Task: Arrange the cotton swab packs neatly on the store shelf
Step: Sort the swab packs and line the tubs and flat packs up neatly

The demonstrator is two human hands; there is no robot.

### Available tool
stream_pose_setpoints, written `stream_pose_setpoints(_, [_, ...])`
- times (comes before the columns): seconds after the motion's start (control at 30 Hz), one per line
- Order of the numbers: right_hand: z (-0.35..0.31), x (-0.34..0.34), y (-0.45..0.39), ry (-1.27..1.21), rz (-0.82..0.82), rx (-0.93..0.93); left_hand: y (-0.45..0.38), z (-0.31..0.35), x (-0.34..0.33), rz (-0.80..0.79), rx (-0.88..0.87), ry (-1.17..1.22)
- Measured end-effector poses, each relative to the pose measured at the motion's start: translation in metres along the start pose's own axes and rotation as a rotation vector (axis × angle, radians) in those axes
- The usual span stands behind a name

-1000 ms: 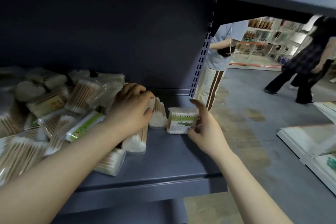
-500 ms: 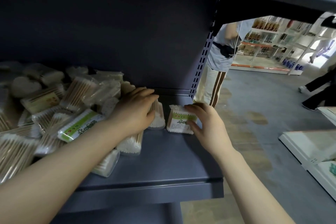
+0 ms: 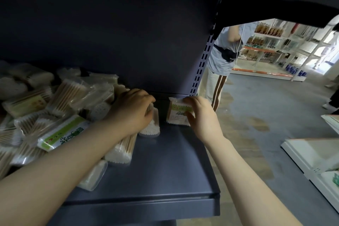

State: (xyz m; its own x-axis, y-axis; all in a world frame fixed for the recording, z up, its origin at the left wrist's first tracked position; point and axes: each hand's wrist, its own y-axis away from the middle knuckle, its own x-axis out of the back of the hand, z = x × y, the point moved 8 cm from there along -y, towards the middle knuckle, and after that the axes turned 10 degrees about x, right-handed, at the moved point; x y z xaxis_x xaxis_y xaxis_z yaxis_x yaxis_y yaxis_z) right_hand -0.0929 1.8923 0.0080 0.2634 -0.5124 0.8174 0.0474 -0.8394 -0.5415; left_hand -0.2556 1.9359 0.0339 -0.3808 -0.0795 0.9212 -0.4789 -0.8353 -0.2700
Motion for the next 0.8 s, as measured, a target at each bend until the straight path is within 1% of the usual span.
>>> stream_pose_setpoints(0.33, [0.019,-0.017,-0.034,0.032,-0.015,0.017,-0.011,-0.001,-0.009,-0.027,0.021,-0.144])
stream_pose_setpoints(0.7, [0.029,-0.026,-0.054,0.017,-0.019,-0.003,-0.011,-0.002,-0.009,0.032,0.024,-0.139])
stream_pose_setpoints(0.8, [0.028,-0.027,-0.056,0.011,-0.026,-0.005,-0.011,-0.004,-0.011,0.022,0.033,-0.138])
